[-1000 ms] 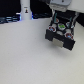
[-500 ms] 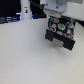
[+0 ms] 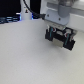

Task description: Open the kcup holder, insert the kcup into the holder, and close the kcup holder

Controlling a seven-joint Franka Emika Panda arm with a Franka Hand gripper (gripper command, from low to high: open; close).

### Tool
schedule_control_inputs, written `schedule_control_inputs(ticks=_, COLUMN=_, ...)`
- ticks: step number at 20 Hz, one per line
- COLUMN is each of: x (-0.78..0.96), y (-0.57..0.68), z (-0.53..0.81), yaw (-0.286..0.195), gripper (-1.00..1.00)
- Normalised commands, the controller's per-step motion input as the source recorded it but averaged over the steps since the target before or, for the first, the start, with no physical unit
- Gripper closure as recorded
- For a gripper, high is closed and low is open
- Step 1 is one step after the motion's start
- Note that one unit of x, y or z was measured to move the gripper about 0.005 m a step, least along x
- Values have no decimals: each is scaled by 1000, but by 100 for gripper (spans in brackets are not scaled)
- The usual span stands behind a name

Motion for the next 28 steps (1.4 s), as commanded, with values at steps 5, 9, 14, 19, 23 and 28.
schedule_control_inputs(ticks=5, x=-26, y=230, z=-239, yaw=164, gripper=-100)
schedule_control_inputs(ticks=9, x=-169, y=297, z=-225, yaw=147, gripper=-100)
schedule_control_inputs(ticks=14, x=-378, y=309, z=-158, yaw=158, gripper=-100)
schedule_control_inputs(ticks=19, x=-480, y=414, z=-75, yaw=125, gripper=-100)
schedule_control_inputs(ticks=23, x=-523, y=565, z=9, yaw=52, gripper=-100)
schedule_control_inputs(ticks=28, x=-566, y=599, z=9, yaw=46, gripper=-100)
